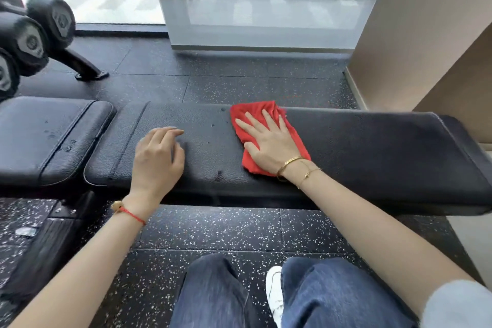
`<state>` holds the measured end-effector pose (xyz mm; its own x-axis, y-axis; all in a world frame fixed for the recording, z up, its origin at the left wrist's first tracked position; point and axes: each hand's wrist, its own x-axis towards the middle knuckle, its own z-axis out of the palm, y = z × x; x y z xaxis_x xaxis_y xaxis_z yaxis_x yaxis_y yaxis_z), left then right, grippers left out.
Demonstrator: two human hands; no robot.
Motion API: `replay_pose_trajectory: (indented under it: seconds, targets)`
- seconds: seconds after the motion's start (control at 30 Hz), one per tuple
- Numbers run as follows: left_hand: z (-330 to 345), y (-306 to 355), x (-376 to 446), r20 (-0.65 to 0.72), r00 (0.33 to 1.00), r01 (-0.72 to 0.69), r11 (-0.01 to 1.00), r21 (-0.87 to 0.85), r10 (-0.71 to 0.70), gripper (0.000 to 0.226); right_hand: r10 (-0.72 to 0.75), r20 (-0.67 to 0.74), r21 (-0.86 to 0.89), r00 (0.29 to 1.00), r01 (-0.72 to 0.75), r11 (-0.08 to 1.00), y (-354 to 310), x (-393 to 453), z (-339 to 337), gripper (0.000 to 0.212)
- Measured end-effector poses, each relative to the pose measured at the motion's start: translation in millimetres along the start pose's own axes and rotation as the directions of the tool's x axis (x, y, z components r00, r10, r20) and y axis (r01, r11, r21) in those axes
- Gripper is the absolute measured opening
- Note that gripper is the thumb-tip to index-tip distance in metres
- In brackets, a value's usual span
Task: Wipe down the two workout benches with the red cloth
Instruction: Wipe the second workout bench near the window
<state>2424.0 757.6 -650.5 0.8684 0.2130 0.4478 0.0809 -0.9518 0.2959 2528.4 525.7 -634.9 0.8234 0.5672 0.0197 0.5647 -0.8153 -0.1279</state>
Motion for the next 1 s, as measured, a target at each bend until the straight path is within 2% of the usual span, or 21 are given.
replay_pose_trajectory:
  seconds: [0.1, 0.17, 0.23, 0.37, 0.47, 0.53, 0.63, 0.77, 0.87, 1.0]
  targets:
    - [5, -7, -1, 0.006, 1.0, 0.017, 1.0, -0.018, -0.017, 0.032, -0.208, -0.008, 0.013, 0.978, 0.208, 0.978, -16, -36, 5, 0.06]
    - [8, -10, -2, 0.002, 1.0, 0.025, 0.999, -0.033, -0.025, 0.033, -0.257, -0.008, 0.019, 0.966, 0.257, 0.966, -7, -51, 5, 0.06]
    - [11, -12, -2, -0.006, 0.999, 0.037, 0.998, -0.048, -0.038, 0.034, -0.198, -0.004, 0.029, 0.98, 0.198, 0.98, 8, -43, 2, 0.059]
    - [12, -11, -2, -0.008, 0.999, 0.048, 0.998, -0.046, -0.049, 0.035, 0.037, 0.004, 0.026, 0.999, -0.038, 0.999, 12, 22, -1, 0.056]
    - [12, -13, -1, -0.008, 0.998, 0.054, 0.997, -0.052, -0.055, 0.036, 0.074, 0.019, 0.035, 0.997, -0.074, 0.997, -18, 68, 2, 0.055]
    - [12, -15, 0, -0.011, 0.999, 0.051, 0.997, -0.055, -0.052, 0.036, 0.005, 0.024, 0.018, 1.0, -0.006, 1.0, -45, 72, 6, 0.056]
    - [12, -16, 0, -0.014, 0.999, 0.048, 0.997, -0.058, -0.049, 0.036, -0.152, -0.016, 0.014, 0.988, 0.152, 0.988, -80, 32, 18, 0.058]
    - [13, -17, 0, -0.012, 0.999, 0.049, 0.997, -0.058, -0.05, 0.038, -0.236, -0.025, 0.038, 0.971, 0.237, 0.971, -77, -15, 21, 0.06]
    - [13, -18, 0, -0.01, 0.999, 0.05, 0.997, -0.063, -0.051, 0.038, -0.146, -0.007, 0.007, 0.989, 0.146, 0.989, -47, 0, 14, 0.059]
    - [13, -18, -1, -0.006, 0.998, 0.054, 0.997, -0.063, -0.055, 0.038, 0.132, -0.025, 0.031, 0.991, -0.131, 0.991, -32, 47, 9, 0.057]
